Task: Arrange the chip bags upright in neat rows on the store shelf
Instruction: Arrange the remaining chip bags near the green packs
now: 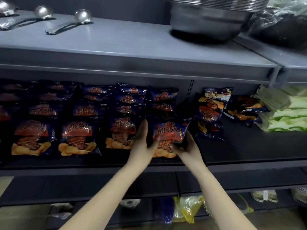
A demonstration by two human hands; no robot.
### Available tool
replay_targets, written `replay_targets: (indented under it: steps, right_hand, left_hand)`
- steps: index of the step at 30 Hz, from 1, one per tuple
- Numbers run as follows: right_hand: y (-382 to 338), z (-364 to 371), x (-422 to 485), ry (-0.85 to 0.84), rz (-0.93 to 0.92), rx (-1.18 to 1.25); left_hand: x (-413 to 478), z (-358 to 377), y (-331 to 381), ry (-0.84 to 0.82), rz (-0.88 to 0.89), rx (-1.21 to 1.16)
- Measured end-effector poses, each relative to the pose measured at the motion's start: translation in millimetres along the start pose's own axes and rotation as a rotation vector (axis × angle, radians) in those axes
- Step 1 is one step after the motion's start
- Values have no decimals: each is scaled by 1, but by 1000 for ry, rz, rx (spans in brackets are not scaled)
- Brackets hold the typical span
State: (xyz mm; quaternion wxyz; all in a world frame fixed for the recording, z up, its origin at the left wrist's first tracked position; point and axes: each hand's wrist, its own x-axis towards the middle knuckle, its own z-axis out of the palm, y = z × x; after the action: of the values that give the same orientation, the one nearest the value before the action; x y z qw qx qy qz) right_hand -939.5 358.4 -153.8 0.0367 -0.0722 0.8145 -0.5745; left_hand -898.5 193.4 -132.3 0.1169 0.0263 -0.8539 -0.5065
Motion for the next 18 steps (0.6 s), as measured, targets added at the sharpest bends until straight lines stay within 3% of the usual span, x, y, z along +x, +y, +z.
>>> replay_targets:
  steps: [7, 10, 18]
  right_hand:
    - [21, 9, -4, 30, 95, 42]
    - [26, 15, -4, 62, 85, -2]
    - [32, 28, 5, 71, 42, -160]
  left_hand:
    - [-24, 33, -35, -201, 271, 366]
    - [-32, 43, -44, -212, 250, 529]
    - [-39, 52, -41, -242, 105, 611]
